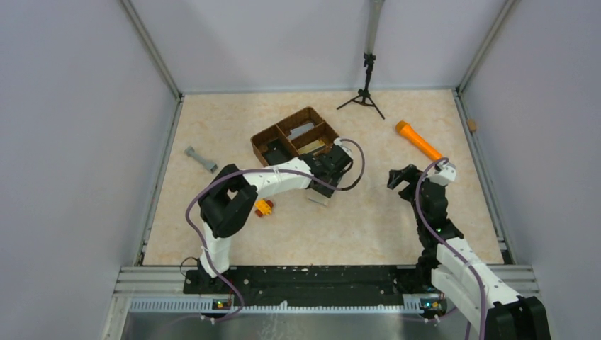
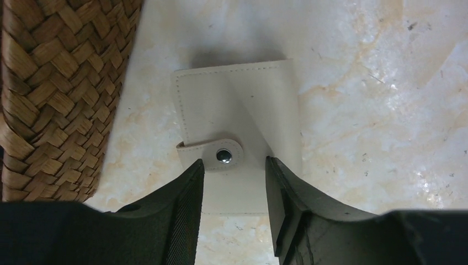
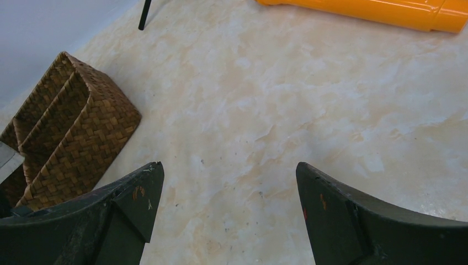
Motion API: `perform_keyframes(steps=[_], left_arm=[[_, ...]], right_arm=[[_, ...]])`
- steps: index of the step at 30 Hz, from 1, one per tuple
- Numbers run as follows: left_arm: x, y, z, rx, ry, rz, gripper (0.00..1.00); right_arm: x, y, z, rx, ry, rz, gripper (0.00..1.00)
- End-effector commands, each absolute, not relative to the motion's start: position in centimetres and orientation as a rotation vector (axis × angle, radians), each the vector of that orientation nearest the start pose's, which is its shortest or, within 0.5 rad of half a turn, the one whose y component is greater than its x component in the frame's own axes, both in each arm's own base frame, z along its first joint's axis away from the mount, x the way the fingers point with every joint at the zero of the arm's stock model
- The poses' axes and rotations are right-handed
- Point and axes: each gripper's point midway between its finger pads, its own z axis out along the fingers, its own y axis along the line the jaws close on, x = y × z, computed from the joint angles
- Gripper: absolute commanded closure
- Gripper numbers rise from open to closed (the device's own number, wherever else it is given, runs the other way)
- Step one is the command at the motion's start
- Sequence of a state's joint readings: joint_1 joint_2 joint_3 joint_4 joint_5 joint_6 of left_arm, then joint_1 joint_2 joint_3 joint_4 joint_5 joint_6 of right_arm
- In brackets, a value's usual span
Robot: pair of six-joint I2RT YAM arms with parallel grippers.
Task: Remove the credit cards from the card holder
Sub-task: Open the card holder at the center of the board.
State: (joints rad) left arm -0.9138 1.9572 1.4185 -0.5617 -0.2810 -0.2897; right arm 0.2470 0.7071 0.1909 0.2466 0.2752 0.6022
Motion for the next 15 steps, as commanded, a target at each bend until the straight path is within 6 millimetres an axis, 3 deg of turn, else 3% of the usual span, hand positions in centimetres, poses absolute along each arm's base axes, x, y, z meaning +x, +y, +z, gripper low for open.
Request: perform_keyframes(steps=[1, 6, 9, 12, 15], left_arm=[[30.3, -31.4, 4.5, 0.618, 2.555, -0.107, 0.53], [30.4, -30.6, 3.8, 0.614, 2.575, -0.078, 0.64], [30.3, -30.4, 3.5, 0.619, 2.577, -0.085, 0.77], [30.3, -30.3, 3.7, 0.614, 2.577, -0.103, 0.98], [30.4, -30.2, 4.0, 0.606, 2.574, -0.113, 1.0]], right_arm=[[29.8, 5.3, 14.1, 0.488, 1.701, 0.383, 0.09], [29.8, 5.5, 14.1, 0.478, 1.704, 0.396, 0.09], [29.9, 5.8, 14.0, 0.47, 1.71, 0.405, 0.1], [30.0, 6.0, 13.9, 0.462, 1.713, 0.413, 0.11], [30.0, 6.4, 13.9, 0.444, 1.716, 0.432, 0.11]])
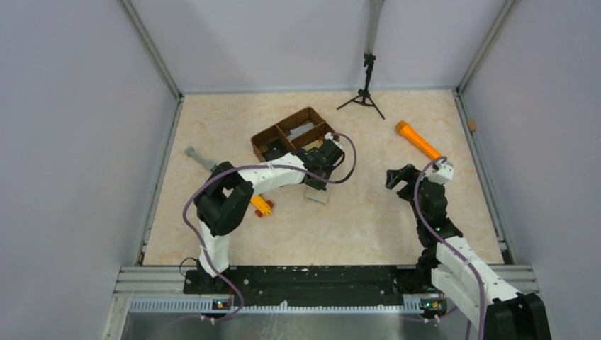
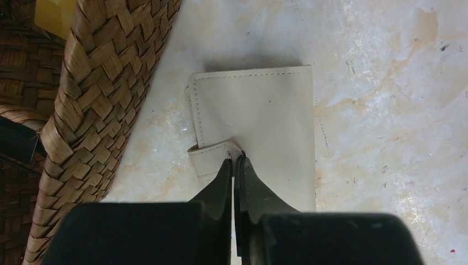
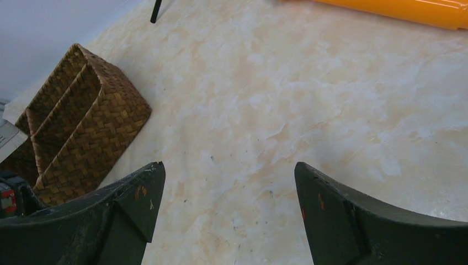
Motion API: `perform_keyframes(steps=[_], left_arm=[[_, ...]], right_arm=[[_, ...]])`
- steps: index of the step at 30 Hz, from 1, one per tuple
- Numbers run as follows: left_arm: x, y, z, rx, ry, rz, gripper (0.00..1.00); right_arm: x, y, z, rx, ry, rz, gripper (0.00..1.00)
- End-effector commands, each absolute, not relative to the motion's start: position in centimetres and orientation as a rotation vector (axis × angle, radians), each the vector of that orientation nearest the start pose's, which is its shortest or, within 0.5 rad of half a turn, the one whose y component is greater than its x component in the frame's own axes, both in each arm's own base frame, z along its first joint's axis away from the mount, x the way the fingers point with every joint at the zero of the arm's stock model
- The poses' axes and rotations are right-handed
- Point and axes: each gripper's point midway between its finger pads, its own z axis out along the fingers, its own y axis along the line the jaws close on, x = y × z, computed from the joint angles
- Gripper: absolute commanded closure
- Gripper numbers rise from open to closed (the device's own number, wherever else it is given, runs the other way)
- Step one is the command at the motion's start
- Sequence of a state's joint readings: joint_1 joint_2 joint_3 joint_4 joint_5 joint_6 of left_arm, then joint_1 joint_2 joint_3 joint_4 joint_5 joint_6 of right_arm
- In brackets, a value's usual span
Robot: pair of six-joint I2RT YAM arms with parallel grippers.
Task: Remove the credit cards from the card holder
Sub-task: Open the card holder at the center of the board.
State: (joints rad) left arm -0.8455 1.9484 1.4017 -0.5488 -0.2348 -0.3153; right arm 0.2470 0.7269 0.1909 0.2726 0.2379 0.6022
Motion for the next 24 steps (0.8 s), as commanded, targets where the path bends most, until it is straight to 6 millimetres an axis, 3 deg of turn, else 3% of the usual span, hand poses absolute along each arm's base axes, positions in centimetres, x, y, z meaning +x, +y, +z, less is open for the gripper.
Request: perform_keyframes(steps=[1, 4, 9, 18, 24], left_arm=[[30.4, -30.2, 4.2, 0.6, 2.574, -0.119, 1.0], [30.4, -30.2, 4.6, 0.58, 2.577, -0.165, 1.0], [30.2, -30.7, 6.0, 0.507, 2.585, -0.39, 1.0], [30.0, -31.4, 10.2, 0.338, 2.493, -0.806, 1.0], [29.9, -30.9, 11.0, 0.281, 2.484, -0.854, 1.0]], right_arm=[[30.0, 6.7, 13.9, 0.43, 1.72, 0.446, 0.11], [30.1, 8.5, 13.9, 0.355, 1.735, 0.529, 0.12], [30.4, 11.6, 13.8, 0.243, 1.764, 0.681, 0.13], [30.4, 16.6, 12.1, 0.093, 1.86, 0.903, 0.13], [30.3, 18.6, 11.4, 0.024, 1.897, 0.949, 0.13]])
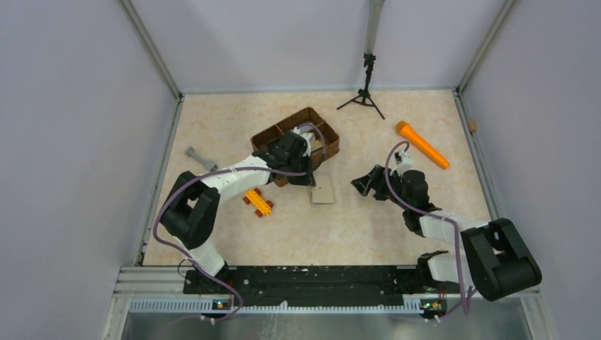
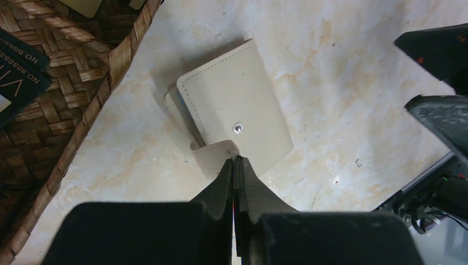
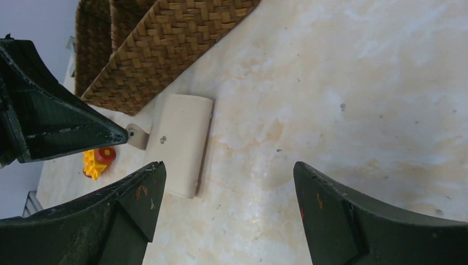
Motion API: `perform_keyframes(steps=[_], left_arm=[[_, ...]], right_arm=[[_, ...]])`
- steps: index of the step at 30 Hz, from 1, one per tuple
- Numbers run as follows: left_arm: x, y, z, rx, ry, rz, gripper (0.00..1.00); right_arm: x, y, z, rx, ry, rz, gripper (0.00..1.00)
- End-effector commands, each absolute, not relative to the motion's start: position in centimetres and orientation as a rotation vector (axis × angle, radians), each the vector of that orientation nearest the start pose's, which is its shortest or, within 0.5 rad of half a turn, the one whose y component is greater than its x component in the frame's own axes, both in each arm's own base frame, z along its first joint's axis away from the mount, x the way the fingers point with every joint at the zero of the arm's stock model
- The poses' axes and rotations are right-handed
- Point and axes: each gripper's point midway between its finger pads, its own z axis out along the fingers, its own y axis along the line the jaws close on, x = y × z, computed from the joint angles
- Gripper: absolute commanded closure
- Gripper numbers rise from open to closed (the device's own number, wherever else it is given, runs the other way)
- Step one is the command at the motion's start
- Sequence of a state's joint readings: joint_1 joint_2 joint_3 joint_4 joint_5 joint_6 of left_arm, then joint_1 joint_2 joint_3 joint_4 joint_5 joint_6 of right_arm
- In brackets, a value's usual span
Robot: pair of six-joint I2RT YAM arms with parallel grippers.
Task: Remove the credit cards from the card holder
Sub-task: Open the card holder at the center of the board.
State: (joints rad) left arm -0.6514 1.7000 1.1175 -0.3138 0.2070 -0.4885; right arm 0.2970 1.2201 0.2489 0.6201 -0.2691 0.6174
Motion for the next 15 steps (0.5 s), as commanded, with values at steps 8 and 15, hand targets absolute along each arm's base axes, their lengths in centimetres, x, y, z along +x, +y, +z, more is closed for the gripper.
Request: perform_keyframes(steps=[8, 15], left_arm=[[28.9, -31.3, 13.9, 0.303, 2.419, -0.954, 1.0], [28.3, -31.8, 16.2, 0.327, 2.365, -1.031, 1.0]], right_arm=[[30.1, 19.7, 11.6, -0.037, 1.905, 0.94, 0.13], [29.9, 20.4, 11.6, -0.072, 1.91, 0.951, 0.13]])
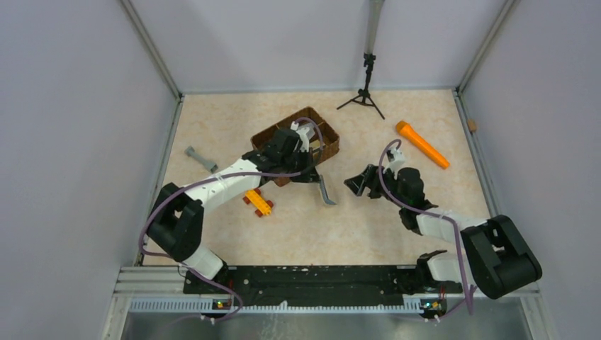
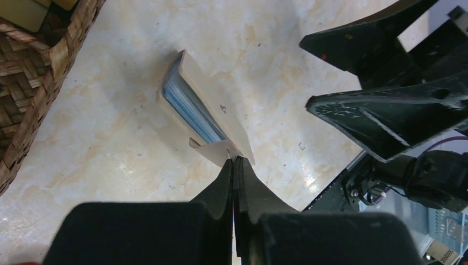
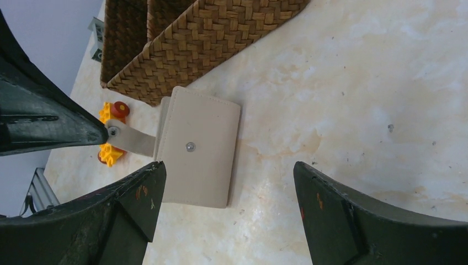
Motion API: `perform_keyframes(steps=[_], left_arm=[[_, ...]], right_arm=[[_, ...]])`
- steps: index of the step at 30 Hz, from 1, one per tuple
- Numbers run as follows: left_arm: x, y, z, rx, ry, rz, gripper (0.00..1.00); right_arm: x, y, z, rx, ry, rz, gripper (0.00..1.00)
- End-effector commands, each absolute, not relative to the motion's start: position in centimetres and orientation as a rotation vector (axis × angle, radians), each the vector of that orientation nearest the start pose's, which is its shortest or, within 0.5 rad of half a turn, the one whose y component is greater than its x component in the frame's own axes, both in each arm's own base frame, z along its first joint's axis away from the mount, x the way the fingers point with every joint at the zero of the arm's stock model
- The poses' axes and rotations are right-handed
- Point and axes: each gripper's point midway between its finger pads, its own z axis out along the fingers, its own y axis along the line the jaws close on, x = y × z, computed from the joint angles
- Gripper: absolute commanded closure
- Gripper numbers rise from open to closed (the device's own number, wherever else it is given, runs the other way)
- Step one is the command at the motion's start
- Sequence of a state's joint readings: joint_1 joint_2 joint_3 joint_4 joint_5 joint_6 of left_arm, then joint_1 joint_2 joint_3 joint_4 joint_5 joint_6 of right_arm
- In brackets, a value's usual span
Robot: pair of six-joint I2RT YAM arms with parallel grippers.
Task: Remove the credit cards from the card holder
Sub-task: Open the card holder at the center of the board.
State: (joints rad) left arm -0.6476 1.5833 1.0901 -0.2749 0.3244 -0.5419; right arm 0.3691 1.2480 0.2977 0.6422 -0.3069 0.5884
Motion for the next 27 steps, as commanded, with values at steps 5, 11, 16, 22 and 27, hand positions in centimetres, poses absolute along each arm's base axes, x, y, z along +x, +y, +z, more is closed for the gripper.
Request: perform_keyframes(steps=[5, 11, 16, 22, 27], left_arm=[[27.9, -32.1, 17.1, 0.339, 2.341, -1.075, 1.0], [27.7, -32.4, 18.0, 0.357, 2.316, -1.114, 1.0], [27.5, -32.6, 17.9, 0.364, 2.324, -1.13, 1.0], [27.7, -31.3, 15.9, 0.339, 2.395, -1.013, 1.0], [27.5, -30.1, 13.9, 0.322, 2.445, -0.925, 1.0]], right_arm=[[29.7, 20.8, 11.7, -0.094, 1.904, 0.963, 0.13], [29.8, 20.7, 11.5, -0.091, 1.918, 0.957, 0.13], [30.0, 20.8, 11.1, -0.085, 1.94, 0.953, 0.14], [30.0, 21.3, 10.4, -0.091, 1.97, 0.976, 0.2], [30.0, 21.5, 10.1, -0.096, 1.987, 0.99, 0.2]])
